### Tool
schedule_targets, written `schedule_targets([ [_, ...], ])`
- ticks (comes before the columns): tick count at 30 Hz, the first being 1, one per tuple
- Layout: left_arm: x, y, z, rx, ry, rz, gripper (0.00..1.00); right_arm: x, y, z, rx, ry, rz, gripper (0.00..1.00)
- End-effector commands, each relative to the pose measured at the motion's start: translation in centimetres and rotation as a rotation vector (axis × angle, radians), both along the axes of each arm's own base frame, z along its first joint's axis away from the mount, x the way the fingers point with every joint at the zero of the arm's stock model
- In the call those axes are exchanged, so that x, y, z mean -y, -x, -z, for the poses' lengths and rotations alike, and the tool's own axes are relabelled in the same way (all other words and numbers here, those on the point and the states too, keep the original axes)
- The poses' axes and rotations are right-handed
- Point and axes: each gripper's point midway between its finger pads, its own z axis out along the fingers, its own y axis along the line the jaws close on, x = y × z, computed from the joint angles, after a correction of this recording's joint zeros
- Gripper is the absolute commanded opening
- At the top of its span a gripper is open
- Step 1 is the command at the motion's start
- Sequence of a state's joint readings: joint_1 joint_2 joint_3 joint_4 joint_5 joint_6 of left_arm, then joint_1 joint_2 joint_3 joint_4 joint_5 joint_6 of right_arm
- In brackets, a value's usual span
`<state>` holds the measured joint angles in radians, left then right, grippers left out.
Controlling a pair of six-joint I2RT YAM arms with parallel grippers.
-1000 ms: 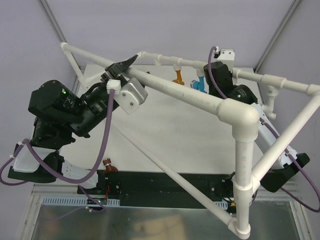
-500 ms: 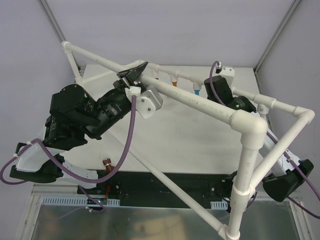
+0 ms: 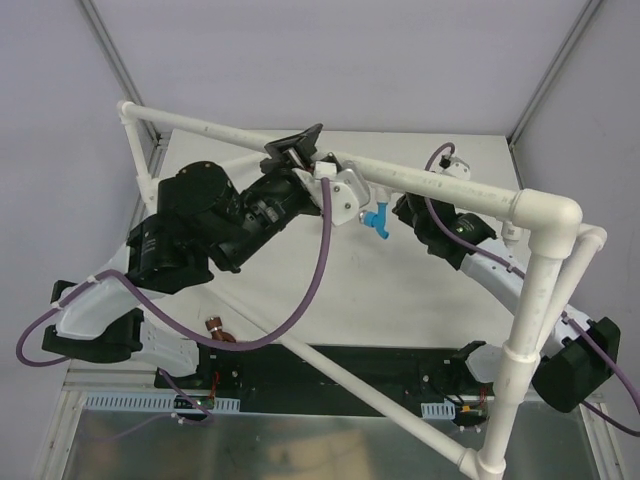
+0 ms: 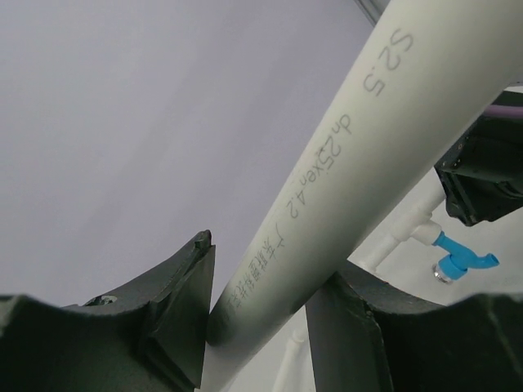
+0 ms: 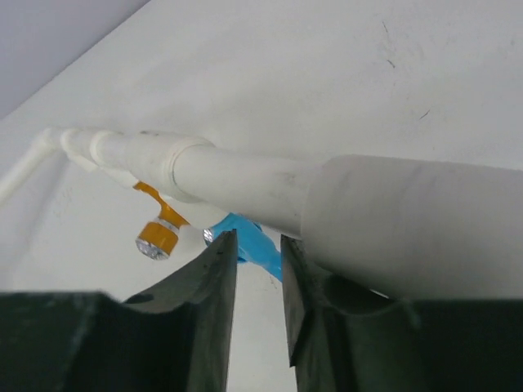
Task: Install the water faucets
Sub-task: Adjust the adaptor at the center of the board.
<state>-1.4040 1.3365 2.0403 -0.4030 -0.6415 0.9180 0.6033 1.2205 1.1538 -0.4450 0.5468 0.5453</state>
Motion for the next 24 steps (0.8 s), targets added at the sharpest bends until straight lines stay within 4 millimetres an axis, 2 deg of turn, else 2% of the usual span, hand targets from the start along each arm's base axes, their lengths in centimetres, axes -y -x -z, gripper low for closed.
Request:
schedule_targets([
  [1, -7.7, 1.3, -11.4, -0.014, 0.604, 0.016, 0.0, 3.1, -2.0, 1.7, 0.058, -0.101, 0.285, 0.4],
  [4, -6.2, 1.1, -11.2, -0.014, 0.583, 0.014, 0.0, 3.3, -2.2, 3.3, 0.073, -0.174, 0.363, 0.52],
  [9, -3.9, 0.8, -10.7, -0.022, 0.554, 0.022, 0.0, 2.9, -3.0, 5.2, 0.122, -0.345, 0.466, 0.62],
  [14, -2.5, 0.8, -10.8, -0.027, 0.548, 0.043, 0.0, 4.0, -3.6, 7.5, 0.16, -0.429, 0.648, 0.63],
  [20, -1.3, 1.0, -10.8, -0.035, 0.539, 0.069, 0.0, 4.9, -5.7, 7.0, 0.348, -0.389, 0.794, 0.63],
  [24, -1.6, 1.2, -11.0, -0.037, 0.542, 0.081, 0.0, 3.9, -7.7, 7.5, 0.39, -0.387, 0.784, 0.63],
])
